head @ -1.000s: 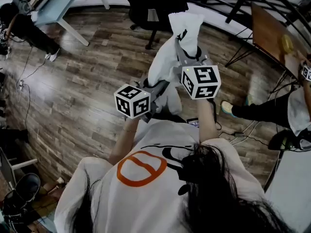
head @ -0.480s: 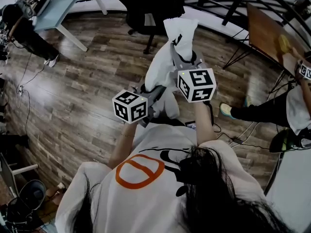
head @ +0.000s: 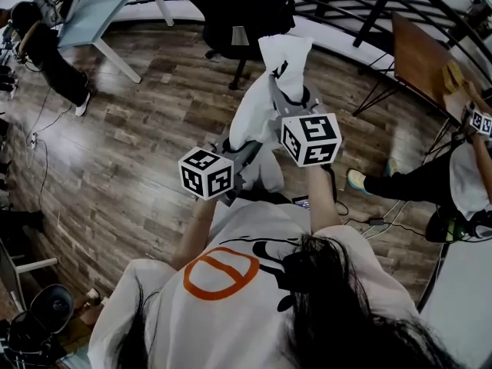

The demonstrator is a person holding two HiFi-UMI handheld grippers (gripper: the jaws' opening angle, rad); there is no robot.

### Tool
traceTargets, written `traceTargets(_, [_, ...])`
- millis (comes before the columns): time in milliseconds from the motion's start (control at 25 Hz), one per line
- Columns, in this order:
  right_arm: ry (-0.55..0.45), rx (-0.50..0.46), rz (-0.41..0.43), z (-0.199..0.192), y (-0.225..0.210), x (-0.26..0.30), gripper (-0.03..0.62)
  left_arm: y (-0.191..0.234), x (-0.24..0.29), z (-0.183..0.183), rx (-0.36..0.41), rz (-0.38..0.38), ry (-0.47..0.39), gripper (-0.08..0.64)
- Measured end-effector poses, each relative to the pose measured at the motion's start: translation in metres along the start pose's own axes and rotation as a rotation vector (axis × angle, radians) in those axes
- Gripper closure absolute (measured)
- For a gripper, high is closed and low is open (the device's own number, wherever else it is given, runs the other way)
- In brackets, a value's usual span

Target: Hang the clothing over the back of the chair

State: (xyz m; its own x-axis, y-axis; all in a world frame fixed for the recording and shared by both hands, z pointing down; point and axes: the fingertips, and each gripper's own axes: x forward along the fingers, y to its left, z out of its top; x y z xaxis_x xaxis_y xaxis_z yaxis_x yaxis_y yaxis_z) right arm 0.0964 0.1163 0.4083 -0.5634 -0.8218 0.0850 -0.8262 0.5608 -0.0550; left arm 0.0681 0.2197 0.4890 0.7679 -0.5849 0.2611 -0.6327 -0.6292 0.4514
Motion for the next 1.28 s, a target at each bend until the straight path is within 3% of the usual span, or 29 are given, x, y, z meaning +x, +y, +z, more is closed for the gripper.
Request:
traceTargets(800, [0.027,0.028,0.018,-0.023,-0.012,0.035,0.517,0.033,0.016,-0.002,-0.021,0.016,0.022,0.405])
traceTargets(1080, [0.035,0.027,-0.032,-0.019,-0.044,0.081,0.517,0.07,0.046,0.027,-0.013,-0.047,0.048,0.405])
traceTargets(1280, [0.031,0.03,-0.063,-0.004,-0.064,0.135,0.517,0.109,0.065,0.067,0.003,-0.087,0.064,0.405])
